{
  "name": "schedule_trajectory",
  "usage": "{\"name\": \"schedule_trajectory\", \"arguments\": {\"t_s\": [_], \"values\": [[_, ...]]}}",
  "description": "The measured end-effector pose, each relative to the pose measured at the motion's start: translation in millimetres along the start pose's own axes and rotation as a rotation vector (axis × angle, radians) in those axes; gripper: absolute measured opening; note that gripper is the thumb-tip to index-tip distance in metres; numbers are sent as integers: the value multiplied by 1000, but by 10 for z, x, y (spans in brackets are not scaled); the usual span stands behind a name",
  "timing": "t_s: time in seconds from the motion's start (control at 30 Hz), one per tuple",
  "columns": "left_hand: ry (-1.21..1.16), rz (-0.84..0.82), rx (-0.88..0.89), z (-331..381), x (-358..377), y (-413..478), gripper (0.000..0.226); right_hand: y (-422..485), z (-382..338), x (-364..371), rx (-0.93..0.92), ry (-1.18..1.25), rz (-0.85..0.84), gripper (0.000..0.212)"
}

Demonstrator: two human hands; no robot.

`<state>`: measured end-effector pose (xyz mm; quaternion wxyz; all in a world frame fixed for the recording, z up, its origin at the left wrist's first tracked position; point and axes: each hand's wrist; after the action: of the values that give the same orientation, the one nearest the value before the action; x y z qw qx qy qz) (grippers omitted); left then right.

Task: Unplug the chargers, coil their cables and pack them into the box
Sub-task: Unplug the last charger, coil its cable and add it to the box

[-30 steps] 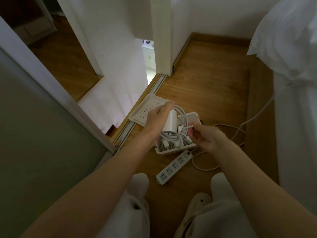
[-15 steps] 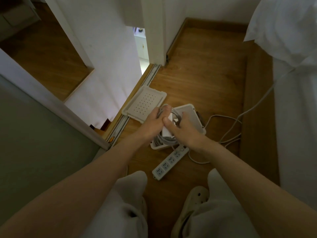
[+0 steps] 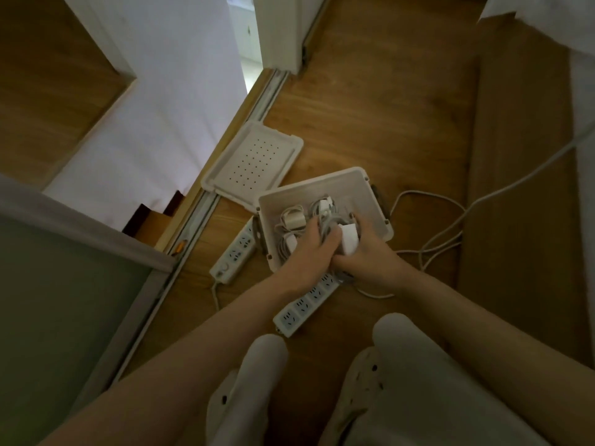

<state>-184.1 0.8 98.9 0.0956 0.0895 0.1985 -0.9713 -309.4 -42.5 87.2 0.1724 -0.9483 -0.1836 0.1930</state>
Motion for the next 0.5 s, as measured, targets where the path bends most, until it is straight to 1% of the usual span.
{"name": "schedule_trajectory", "arguments": {"t_s": [0.07,0.13,0.2,0.3,0.33,0.37,0.43,0.5], "values": [[115,3,100,-238,41,168,42,140,203,39,37,0,46,83],[223,5,124,-445,64,331,44,280,363,74,81,-15,86,86],[294,35,102,-615,60,490,48,477,498,62,126,-31,125,77],[451,104,174,-823,-33,671,44,834,607,-8,107,-164,222,65],[556,85,208,-916,-68,735,43,960,614,-35,98,-207,257,64],[702,27,242,-999,-97,788,44,1098,627,-65,98,-254,286,65],[1013,-133,322,-1175,-99,887,46,1359,643,-126,103,-355,311,69],[1163,-232,397,-1274,-58,963,44,1605,698,-171,106,-467,330,79]]}}
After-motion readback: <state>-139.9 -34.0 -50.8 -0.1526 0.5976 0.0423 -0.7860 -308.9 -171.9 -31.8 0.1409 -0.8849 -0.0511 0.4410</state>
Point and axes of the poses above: each hand's wrist, its own y-axis towards the middle knuckle, its own x-axis out of the palm, z = x × y, and after that the axes turned 14 degrees about z, right-handed
